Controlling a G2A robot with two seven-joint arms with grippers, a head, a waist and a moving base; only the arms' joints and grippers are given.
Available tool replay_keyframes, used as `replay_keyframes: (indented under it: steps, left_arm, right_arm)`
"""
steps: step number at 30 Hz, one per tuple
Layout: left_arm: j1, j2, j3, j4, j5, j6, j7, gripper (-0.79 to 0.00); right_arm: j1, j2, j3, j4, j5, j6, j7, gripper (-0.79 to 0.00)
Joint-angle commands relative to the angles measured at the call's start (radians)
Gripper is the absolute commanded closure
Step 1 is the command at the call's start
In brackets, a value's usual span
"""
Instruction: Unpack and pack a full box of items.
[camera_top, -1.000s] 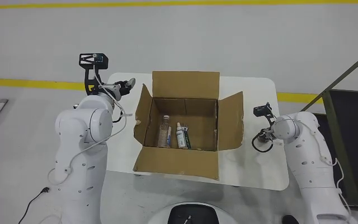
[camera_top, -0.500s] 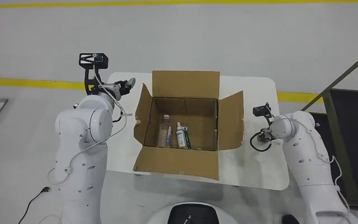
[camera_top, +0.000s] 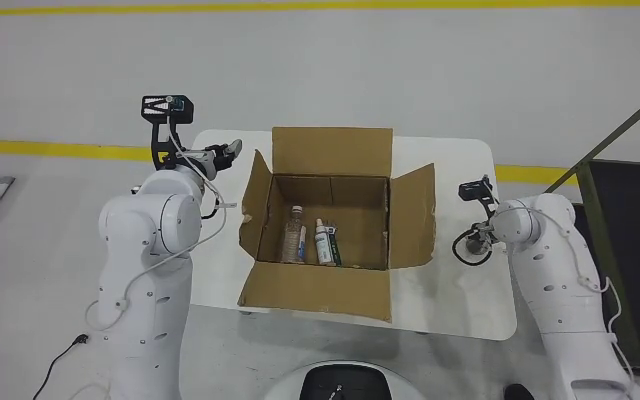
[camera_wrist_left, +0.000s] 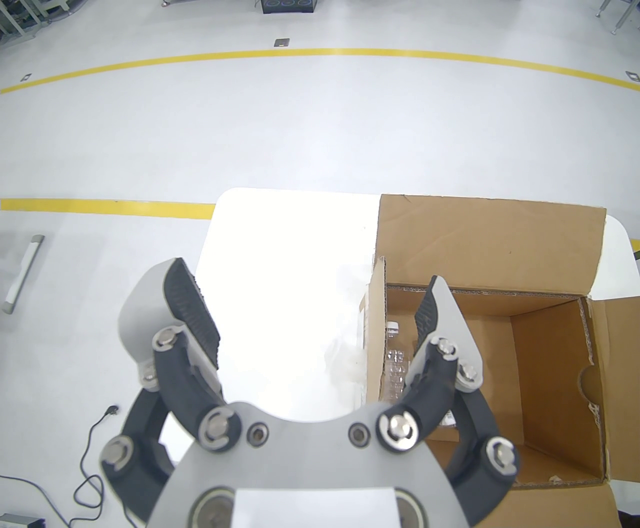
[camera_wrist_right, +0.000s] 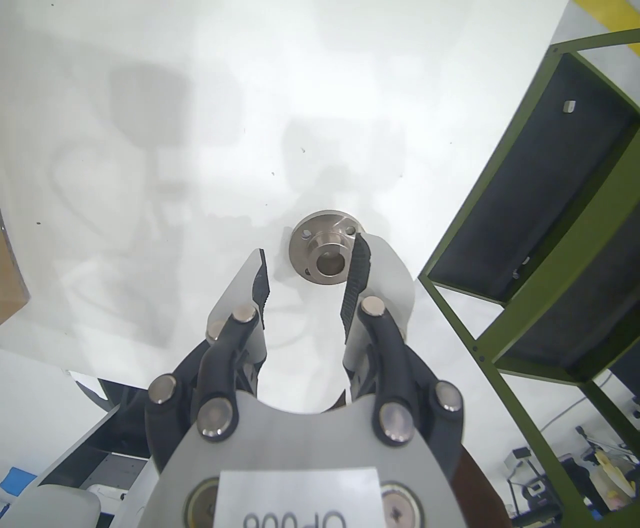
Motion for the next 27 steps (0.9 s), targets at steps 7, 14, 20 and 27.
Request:
replay_keyframes:
  steps: [7, 14, 20, 27]
  left_arm:
    - [0.000, 0.000, 0.000, 0.000, 0.000, 0.000, 0.000, -0.785]
    - [0.000, 0.000, 0.000, 0.000, 0.000, 0.000, 0.000, -0.785]
    - [0.000, 0.000, 0.000, 0.000, 0.000, 0.000, 0.000, -0.785]
    - [0.000, 0.000, 0.000, 0.000, 0.000, 0.000, 0.000, -0.785]
  right_arm:
    - [0.002, 0.008, -0.002, 0.050, -0.030, -0.002, -0.019, -0.351]
    - [0.010, 0.005, -0.026, 0.091, -0.018, 0.007, -0.037, -0.345]
    - [0.019, 0.005, -0.037, 0.115, -0.012, 0.010, -0.046, -0.329]
    - [0.032, 0.004, -0.052, 0.145, -0.003, 0.016, -0.057, -0.243]
